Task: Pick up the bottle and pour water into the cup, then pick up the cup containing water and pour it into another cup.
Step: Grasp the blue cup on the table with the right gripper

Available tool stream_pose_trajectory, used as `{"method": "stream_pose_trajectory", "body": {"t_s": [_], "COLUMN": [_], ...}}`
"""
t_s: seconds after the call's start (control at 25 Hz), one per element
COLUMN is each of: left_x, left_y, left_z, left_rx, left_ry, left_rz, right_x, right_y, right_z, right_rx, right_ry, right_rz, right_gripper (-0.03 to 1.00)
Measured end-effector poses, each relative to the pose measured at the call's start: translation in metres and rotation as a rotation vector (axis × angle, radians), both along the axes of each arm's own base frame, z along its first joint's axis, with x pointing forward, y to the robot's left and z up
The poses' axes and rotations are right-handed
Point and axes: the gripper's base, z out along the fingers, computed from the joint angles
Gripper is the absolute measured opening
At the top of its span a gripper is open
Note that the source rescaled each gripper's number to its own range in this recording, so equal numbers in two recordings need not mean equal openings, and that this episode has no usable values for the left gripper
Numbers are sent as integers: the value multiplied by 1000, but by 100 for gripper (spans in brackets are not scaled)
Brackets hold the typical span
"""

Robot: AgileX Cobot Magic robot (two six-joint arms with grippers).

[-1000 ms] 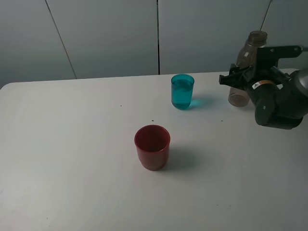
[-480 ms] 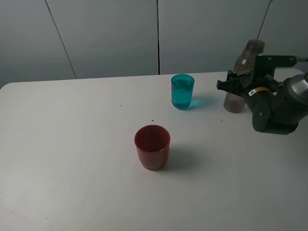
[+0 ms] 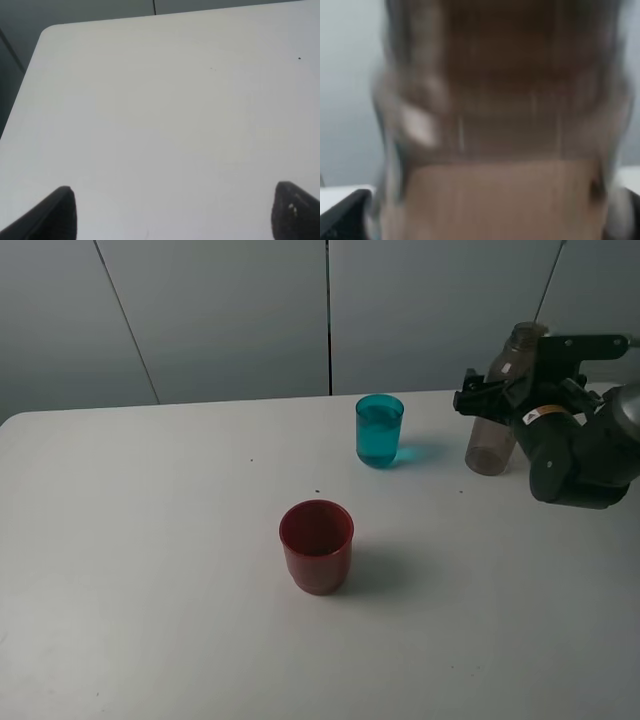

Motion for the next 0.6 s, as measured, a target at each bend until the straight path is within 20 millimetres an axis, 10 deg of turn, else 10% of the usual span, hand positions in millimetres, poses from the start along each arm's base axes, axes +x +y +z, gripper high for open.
{"method": "stream_pose_trajectory", "body": {"t_s": [0.6], "left_x": [0], "left_y": [0], "left_z": [0], "left_rx": [0], "left_ry": [0], "left_rz": [0], "right_x": [-57], "right_y": [5], "right_z": [152], "right_rx": [-82], "right_ry": [55], "right_rz": [217], "right_gripper": [99]}}
